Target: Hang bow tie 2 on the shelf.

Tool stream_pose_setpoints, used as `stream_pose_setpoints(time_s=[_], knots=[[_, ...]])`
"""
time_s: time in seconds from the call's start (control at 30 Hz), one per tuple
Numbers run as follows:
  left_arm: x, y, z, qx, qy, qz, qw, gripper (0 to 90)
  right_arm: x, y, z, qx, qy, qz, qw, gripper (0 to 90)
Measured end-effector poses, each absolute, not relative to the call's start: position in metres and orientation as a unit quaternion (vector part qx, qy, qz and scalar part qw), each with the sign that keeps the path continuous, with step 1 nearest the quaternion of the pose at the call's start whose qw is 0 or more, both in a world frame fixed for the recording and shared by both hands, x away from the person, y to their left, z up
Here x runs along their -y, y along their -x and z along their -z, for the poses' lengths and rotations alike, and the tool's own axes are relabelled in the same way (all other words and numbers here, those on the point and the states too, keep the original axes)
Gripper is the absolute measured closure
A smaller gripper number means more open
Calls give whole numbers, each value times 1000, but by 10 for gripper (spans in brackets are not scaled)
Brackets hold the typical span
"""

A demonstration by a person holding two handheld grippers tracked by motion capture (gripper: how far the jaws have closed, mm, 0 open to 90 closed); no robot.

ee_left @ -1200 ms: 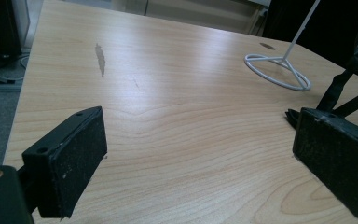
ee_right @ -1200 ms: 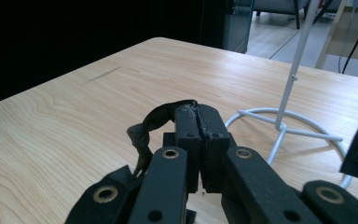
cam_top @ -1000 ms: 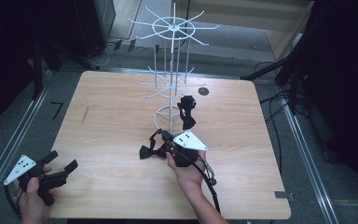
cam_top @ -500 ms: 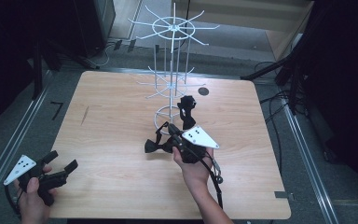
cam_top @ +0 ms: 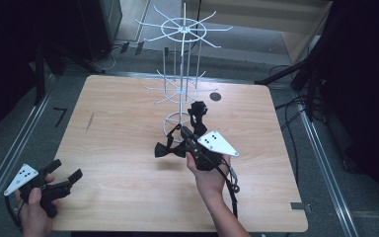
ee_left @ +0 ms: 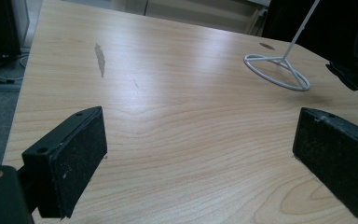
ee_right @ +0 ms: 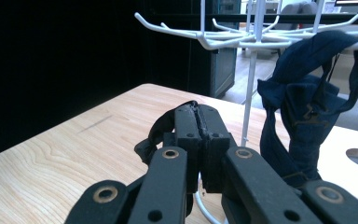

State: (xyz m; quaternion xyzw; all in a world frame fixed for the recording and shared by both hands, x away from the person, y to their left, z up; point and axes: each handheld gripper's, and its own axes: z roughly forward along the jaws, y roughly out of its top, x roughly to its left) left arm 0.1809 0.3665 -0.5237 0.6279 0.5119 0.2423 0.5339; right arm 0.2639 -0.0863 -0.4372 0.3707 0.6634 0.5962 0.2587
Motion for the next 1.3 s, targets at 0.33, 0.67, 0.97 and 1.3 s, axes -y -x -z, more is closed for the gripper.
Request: stream_pose_setpoints(time_s=[0.33,0.67,0.97,1.3], knots=[[-366,-181,524,-512,-628,-242,534,37,89,-262,429,-657,-365,-603,266,896],[-366,-181,524,-512,-627,-242,534,37,90,-259,421,-652,-360,-611,269,896],[-366,-181,524,-512,-628,-242,535,37,92,-258,414,-648,-356,-616,272,896],[-367,-181,524,-510,-629,-243,533,37,92,-256,408,-646,-352,-620,273,896]])
